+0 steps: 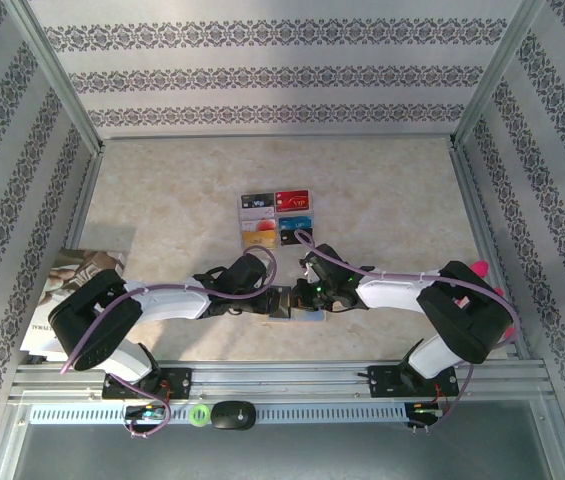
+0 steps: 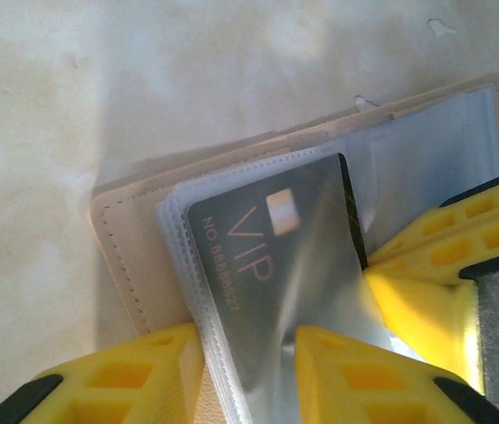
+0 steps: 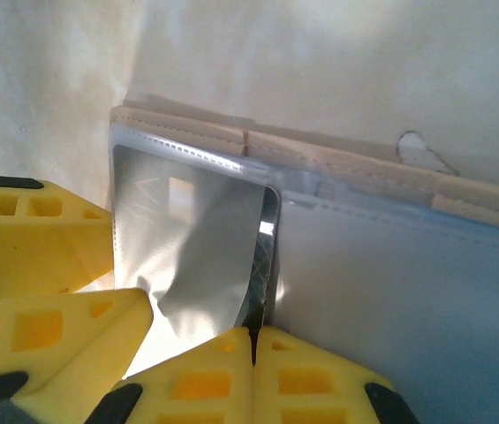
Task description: Take the credit cards out of the card holder
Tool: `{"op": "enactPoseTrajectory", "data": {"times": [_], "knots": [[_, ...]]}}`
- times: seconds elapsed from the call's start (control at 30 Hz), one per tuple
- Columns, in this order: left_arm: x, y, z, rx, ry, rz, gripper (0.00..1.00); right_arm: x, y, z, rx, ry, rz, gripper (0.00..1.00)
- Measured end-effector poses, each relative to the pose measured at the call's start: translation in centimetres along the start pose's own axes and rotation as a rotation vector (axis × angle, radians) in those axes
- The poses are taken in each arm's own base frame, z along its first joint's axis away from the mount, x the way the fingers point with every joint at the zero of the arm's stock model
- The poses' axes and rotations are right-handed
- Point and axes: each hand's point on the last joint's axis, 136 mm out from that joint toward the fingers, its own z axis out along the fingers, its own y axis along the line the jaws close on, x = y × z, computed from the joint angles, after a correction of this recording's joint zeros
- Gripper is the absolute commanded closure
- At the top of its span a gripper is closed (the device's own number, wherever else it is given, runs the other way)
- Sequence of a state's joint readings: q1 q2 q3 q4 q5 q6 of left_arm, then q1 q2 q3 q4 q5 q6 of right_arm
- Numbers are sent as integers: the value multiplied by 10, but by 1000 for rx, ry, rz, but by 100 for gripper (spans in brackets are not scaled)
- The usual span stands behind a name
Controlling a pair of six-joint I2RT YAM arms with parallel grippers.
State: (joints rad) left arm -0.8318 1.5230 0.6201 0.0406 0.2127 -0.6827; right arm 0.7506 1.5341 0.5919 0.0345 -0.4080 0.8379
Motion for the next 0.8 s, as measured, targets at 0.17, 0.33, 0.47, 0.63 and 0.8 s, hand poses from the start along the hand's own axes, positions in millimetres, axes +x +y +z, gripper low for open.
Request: {"op": "enactPoseTrajectory", "data": {"times": [0.17,0.33,0.47,0.63,0.8], "knots": [[1,-1,-1,12,-8,-4,61,0,-7,-8,76,-24,-31,90],[1,-1,-1,14,-11,-4,61,2,-22,-15,161,-33,-42,88],[1,-1,-1,15,-12,-3,62,2,-23,-21,174,-47,-60,74],[1,0,-1,10,-10,-4,67,-5,-6,-37,125,-104,-111,70],[1,2,0,1,-8,-5,68,-8,10,-41,72,-101,-142,71]]}}
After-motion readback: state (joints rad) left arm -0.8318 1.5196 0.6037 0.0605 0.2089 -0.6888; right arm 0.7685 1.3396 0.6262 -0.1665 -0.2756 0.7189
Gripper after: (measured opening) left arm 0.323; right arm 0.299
